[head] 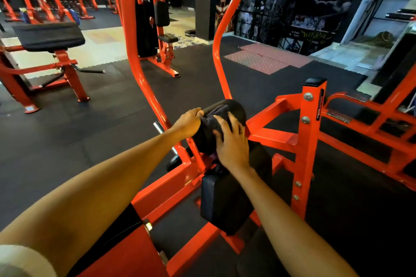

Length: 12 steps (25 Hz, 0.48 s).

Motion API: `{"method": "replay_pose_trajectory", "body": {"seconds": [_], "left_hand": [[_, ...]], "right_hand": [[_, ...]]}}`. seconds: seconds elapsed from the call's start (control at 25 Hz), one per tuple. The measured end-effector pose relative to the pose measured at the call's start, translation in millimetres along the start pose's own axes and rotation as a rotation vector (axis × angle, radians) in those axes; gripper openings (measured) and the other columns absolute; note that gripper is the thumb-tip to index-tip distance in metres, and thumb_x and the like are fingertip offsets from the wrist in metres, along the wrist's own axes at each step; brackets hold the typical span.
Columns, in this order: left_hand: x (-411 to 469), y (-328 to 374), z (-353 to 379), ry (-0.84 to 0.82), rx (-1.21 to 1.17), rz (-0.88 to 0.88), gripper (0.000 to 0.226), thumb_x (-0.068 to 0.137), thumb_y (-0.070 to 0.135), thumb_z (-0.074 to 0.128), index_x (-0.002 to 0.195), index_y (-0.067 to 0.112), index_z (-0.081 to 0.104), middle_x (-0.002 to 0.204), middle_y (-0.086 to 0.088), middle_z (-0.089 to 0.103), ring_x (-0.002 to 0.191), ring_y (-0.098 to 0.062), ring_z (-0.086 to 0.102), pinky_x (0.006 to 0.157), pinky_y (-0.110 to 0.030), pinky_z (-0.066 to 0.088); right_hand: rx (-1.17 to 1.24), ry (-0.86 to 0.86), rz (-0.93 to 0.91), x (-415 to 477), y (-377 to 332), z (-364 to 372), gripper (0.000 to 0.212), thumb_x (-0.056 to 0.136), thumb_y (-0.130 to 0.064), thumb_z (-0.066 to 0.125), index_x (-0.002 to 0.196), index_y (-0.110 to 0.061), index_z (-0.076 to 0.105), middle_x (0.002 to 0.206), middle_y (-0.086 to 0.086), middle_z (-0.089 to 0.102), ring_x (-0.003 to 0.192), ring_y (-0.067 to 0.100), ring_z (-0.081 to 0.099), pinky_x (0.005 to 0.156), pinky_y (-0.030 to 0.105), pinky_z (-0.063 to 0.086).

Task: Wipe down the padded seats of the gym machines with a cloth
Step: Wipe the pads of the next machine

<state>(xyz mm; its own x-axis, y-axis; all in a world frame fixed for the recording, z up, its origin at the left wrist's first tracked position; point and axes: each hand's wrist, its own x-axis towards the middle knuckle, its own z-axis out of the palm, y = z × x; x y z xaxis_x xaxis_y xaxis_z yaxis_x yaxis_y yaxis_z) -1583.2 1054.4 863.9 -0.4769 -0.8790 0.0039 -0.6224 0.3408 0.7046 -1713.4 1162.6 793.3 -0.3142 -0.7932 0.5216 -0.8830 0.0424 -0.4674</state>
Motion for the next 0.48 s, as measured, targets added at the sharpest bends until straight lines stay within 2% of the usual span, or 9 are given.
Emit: {"method": "replay_pose_trajectory", "body": {"seconds": [0.08, 0.16, 0.24, 0.36, 0.4, 0.48], "left_hand": [[-3.7, 3.4, 1.8, 0.005, 0.036, 0.007, 0.034, 0.111, 0.029, 0.029, 0.115, 0.013, 0.059, 0.108, -0.01, 0.061, 0.099, -0.03, 0.061, 0.083, -0.038, 0.046], [-6.1, 2.7, 3.8, 0.004, 0.044, 0.03, 0.034, 0.111, 0.03, 0.028, 0.109, 0.011, 0.056, 0.107, -0.013, 0.061, 0.104, -0.036, 0.062, 0.079, -0.036, 0.044], [-6.7, 1.0, 3.3, -0.004, 0.035, 0.03, 0.036, 0.111, 0.03, 0.027, 0.114, 0.009, 0.057, 0.116, -0.019, 0.063, 0.109, -0.038, 0.061, 0.08, -0.036, 0.043], [-5.3, 6.6, 2.2, -0.006, 0.064, 0.008, 0.041, 0.111, 0.028, 0.028, 0.138, 0.008, 0.053, 0.141, -0.018, 0.055, 0.125, -0.034, 0.055, 0.101, -0.039, 0.042], [-4.2, 7.8, 2.5, -0.002, 0.065, 0.003, 0.041, 0.11, 0.026, 0.03, 0.141, 0.01, 0.052, 0.145, -0.016, 0.053, 0.129, -0.034, 0.052, 0.105, -0.039, 0.04], [-0.9, 5.4, 2.1, 0.012, 0.054, -0.013, 0.037, 0.107, 0.02, 0.033, 0.135, 0.014, 0.057, 0.142, -0.014, 0.057, 0.126, -0.033, 0.055, 0.101, -0.038, 0.042]], "right_hand": [[-0.062, 0.0, 0.096, 35.8, 25.4, -3.2, 0.045, 0.103, -0.036, 0.05, 0.148, -0.038, 0.046, 0.163, 0.003, 0.03, 0.143, 0.041, 0.035, 0.113, 0.056, 0.036], [0.056, -0.053, 0.292, 72.2, 41.4, -12.5, 0.043, 0.103, -0.036, 0.048, 0.146, -0.037, 0.046, 0.158, 0.004, 0.035, 0.139, 0.044, 0.039, 0.112, 0.055, 0.037], [0.127, -0.074, 0.415, 86.1, 36.7, -17.8, 0.042, 0.102, -0.04, 0.045, 0.144, -0.036, 0.046, 0.156, 0.007, 0.037, 0.136, 0.047, 0.041, 0.111, 0.055, 0.037], [0.005, -0.006, 0.36, 51.7, -11.1, -9.8, 0.044, 0.101, -0.047, 0.049, 0.144, -0.038, 0.049, 0.162, 0.005, 0.032, 0.143, 0.043, 0.034, 0.111, 0.057, 0.034], [-0.01, 0.012, 0.303, 35.1, -26.9, -6.5, 0.045, 0.101, -0.048, 0.051, 0.145, -0.038, 0.049, 0.164, 0.004, 0.029, 0.146, 0.041, 0.03, 0.112, 0.058, 0.032], [0.029, -0.029, 0.209, 9.4, -39.4, -2.5, 0.047, 0.102, -0.046, 0.052, 0.148, -0.038, 0.046, 0.166, 0.003, 0.025, 0.15, 0.038, 0.023, 0.114, 0.059, 0.029]]}}
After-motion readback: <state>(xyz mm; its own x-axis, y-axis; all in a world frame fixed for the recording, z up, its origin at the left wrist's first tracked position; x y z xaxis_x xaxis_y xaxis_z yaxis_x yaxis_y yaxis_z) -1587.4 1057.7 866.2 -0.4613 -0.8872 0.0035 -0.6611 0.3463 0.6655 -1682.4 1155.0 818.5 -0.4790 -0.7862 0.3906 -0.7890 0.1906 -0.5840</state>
